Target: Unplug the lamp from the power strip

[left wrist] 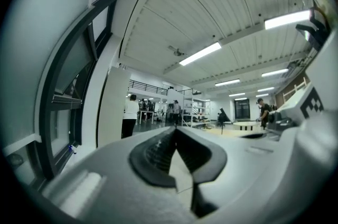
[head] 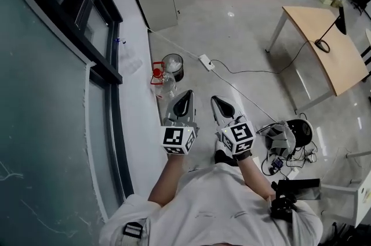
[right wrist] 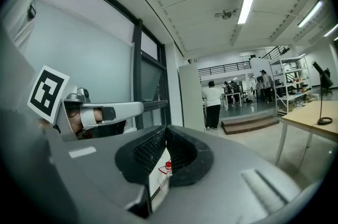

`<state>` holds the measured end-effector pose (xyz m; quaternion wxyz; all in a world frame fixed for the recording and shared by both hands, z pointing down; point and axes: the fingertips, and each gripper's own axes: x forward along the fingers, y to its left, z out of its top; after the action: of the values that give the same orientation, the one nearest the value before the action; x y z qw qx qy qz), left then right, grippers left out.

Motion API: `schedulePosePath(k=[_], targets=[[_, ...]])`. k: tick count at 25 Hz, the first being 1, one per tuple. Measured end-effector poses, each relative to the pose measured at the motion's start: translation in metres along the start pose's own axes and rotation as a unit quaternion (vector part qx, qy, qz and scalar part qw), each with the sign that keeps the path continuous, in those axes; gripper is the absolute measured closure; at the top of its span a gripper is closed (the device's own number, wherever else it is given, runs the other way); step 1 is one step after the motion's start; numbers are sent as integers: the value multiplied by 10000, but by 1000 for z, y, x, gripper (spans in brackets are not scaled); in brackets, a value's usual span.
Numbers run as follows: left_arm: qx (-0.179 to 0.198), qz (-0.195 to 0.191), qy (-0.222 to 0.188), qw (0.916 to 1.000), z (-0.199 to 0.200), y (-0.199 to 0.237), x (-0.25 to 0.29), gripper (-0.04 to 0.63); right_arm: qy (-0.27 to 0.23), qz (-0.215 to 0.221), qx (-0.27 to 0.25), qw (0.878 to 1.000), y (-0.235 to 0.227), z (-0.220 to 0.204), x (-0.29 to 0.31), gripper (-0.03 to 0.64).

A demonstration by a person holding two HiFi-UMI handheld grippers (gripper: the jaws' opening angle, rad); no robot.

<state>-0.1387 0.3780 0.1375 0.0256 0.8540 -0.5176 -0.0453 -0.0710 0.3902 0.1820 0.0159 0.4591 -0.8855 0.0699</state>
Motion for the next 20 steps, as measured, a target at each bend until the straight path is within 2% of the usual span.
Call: schedulePosePath(k=[5, 8, 11, 16, 20], targets=[[191, -149, -74, 9997, 9, -14, 77, 594, -229, -62, 105, 9997, -77, 23, 27, 607], [259, -110, -64, 9996, 10, -19, 112, 594, -539, 65, 191, 9983, -113, 40, 36, 607], [304, -66, -29, 9995, 7, -22, 138, 594, -631, 98, 245, 9977, -142, 45, 44, 607], [243, 71, 282, 9993, -15, -25, 162, 594, -286, 238, 498, 9981, -162, 23, 58, 607], [162, 177, 450, 9987, -29, -2, 178, 595, -66, 461, 520, 9976, -159, 10, 90, 607]])
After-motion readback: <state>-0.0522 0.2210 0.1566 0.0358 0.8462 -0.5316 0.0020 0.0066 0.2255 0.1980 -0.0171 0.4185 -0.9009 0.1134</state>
